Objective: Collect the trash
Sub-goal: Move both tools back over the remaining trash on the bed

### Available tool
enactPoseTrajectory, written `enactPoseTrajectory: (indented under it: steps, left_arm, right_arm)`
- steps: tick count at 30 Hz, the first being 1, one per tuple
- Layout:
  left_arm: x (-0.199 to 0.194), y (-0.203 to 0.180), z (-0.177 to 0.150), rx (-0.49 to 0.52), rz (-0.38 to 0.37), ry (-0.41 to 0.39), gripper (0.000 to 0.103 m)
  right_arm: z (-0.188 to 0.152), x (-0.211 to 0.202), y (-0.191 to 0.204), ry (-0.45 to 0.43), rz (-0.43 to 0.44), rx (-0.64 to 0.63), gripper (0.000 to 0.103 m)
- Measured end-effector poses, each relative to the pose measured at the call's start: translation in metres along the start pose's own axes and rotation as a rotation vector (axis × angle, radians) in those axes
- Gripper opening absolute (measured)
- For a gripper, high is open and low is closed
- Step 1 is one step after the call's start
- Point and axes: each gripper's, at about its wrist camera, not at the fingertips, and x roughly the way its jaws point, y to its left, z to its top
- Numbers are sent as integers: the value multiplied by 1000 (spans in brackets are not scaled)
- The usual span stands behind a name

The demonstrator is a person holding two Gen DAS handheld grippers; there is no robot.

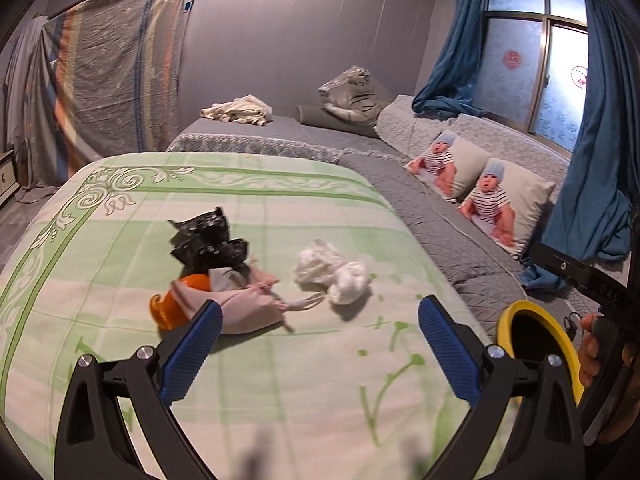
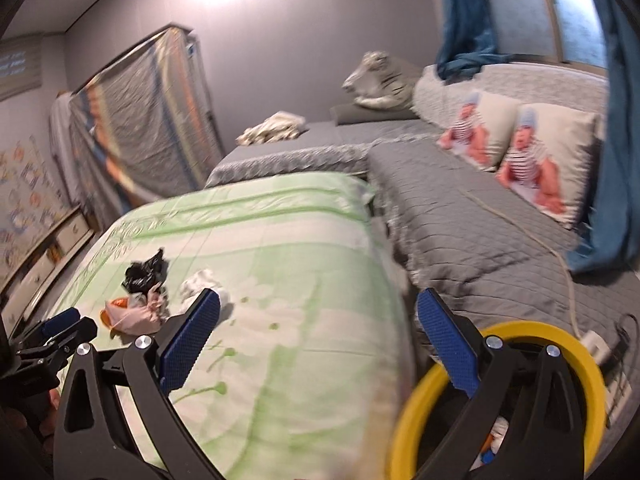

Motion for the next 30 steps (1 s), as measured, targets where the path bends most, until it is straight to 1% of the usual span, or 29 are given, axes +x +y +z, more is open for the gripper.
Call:
enactPoseTrajectory:
  steps: [2, 6, 11, 14, 17, 23, 26, 29, 30]
  left_arm:
    - [4, 7, -1, -3, 9, 7, 95]
    - [14, 24, -5, -25, 30, 21, 95]
    - [24, 39, -5, -70, 26, 34, 95]
    - [30, 43, -4, -66, 31, 42, 95]
    - [36, 45, -4, -71, 25, 54, 95]
    - [47, 46, -2, -72, 7, 72, 94]
    - [52, 42, -2, -60, -8, 83, 89]
    - [57, 39, -2, -42, -22, 95, 88]
    - [58, 38, -3, -38, -22, 98, 86]
  right_arm:
    - [1, 17, 15, 22, 36, -32, 95]
    - [3, 51, 42, 76, 63, -114, 94]
    - [2, 83, 69, 120, 79, -190, 94]
    - [1, 102, 79, 153, 82, -225, 94]
    - [1, 120, 85, 192, 91, -229, 94]
    - [4, 144, 95, 230, 109, -243, 94]
    - [5, 155, 101, 252, 121, -253, 94]
    - [5, 166, 104, 273, 120, -255, 94]
    - [5, 168, 105, 278, 122, -253, 94]
